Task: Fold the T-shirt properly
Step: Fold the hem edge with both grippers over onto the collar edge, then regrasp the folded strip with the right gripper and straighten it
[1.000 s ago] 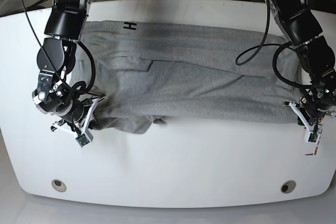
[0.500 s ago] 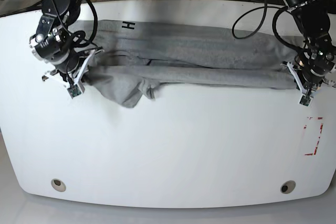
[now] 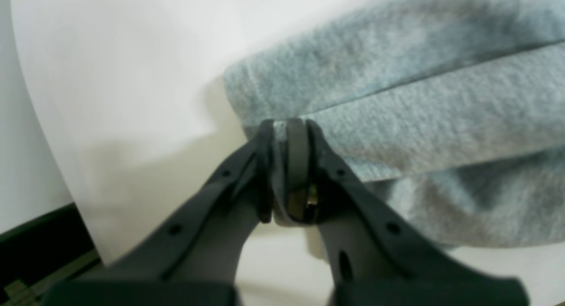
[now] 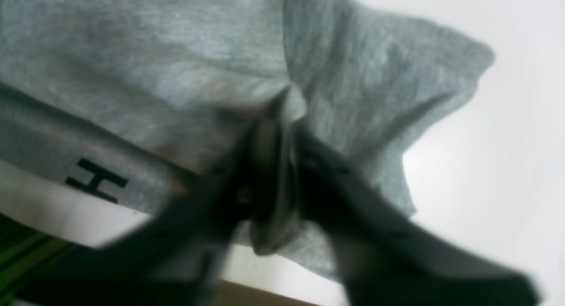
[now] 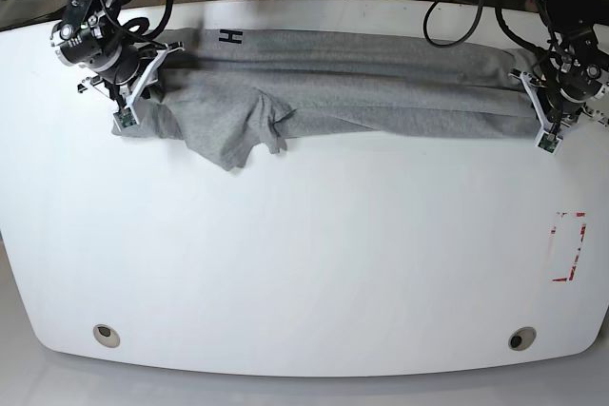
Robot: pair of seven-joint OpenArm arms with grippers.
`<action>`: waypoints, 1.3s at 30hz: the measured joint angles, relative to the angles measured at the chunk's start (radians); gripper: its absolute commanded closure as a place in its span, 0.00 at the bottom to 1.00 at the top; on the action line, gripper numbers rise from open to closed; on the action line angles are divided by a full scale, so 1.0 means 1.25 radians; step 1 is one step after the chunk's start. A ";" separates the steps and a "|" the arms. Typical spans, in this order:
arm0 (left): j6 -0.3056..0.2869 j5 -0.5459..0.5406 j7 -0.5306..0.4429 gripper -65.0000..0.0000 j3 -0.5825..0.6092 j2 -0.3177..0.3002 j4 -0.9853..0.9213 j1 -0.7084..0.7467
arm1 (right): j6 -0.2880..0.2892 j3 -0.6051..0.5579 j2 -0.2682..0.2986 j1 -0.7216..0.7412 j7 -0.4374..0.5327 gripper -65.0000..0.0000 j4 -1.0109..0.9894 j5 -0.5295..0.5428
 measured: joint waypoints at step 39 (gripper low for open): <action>0.003 -0.008 -0.068 0.18 0.072 -0.031 -0.088 0.031 | -0.003 -0.118 -0.050 0.334 0.003 0.86 -0.399 0.020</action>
